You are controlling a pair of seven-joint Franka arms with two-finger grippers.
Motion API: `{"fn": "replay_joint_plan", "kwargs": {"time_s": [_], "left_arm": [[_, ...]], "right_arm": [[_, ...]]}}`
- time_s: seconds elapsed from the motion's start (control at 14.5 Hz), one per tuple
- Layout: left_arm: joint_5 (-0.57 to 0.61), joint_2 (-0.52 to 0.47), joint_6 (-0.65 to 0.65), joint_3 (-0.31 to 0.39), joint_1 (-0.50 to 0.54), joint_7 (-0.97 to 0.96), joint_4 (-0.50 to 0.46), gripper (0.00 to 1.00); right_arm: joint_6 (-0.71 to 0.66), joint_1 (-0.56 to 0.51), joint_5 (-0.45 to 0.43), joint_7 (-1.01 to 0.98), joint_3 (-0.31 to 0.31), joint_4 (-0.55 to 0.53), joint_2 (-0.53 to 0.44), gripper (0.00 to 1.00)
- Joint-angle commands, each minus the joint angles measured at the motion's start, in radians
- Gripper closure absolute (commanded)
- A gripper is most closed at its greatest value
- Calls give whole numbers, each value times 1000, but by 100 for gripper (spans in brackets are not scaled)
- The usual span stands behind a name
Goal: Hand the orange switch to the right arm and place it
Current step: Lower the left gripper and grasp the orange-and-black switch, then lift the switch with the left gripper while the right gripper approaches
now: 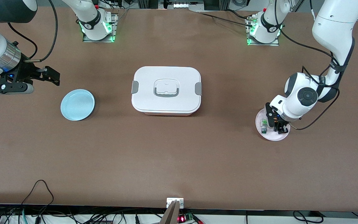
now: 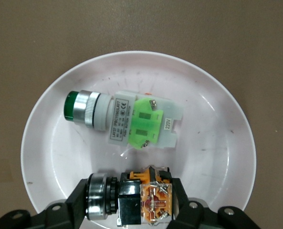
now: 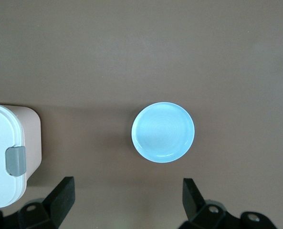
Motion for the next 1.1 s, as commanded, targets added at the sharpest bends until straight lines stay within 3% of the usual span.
{"fn": "replay_joint_plan", "kwargs": {"time_s": [0.0,0.28,0.41,0.62,0.76,0.9,1.03], "left_arm": [[26,-62,-73,-7,-1,-10,13,70],[6,-110,-363,-42,2,-143,154,69],[-32,-135,-481,-106,8,-291,204,69],[-226,-168,-590,-122,9,-483,247,68],[-317,-185,-598,-123,9,-552,251,68],[-440,-191,-601,-133,9,-568,254,68],[-539,-222,-607,-189,12,-531,254,67]], "right_arm": [[0,5,-2,11,1,-2,-1,0],[-12,15,-1,13,1,-2,5,0],[-9,15,3,14,1,-1,5,0],[-9,14,36,7,1,2,5,0],[-9,3,155,-9,-1,10,-1,0],[-8,-3,337,-13,-5,10,-7,0],[-8,-14,506,-19,-5,10,-7,0]]}}
